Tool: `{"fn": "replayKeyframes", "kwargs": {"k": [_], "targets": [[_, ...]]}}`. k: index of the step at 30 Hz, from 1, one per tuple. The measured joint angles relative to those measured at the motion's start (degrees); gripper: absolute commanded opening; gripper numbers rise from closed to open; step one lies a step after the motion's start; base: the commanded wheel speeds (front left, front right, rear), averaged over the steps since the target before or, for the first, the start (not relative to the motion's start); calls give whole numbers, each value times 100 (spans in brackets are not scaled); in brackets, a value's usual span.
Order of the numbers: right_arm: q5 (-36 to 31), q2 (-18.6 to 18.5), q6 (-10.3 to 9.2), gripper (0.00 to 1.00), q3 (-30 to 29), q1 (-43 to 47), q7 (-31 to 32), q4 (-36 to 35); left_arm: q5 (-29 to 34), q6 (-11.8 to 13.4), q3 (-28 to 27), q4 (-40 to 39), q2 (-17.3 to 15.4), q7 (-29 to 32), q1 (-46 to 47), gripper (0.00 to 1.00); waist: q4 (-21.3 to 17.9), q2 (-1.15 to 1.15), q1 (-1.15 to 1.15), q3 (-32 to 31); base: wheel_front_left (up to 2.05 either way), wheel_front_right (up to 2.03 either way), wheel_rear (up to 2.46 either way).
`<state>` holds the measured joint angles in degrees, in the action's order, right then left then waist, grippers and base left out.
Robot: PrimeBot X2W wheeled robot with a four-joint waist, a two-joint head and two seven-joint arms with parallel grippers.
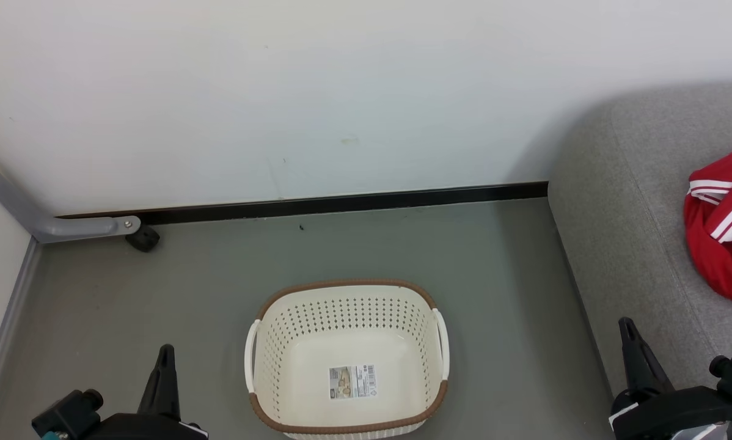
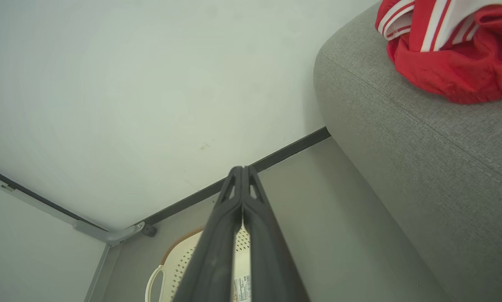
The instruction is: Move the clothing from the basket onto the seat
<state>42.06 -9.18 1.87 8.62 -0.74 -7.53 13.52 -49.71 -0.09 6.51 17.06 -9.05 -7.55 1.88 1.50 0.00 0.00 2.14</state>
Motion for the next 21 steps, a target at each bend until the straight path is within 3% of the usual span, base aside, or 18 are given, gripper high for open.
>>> {"fn": "replayKeyframes", "kwargs": {"k": [21], "targets": [[1436,198,124,0,-482,-113,410,125,-1192,-201,-325,5,190,424,30,0,-44,0,0,-61,0,0,0]]}}
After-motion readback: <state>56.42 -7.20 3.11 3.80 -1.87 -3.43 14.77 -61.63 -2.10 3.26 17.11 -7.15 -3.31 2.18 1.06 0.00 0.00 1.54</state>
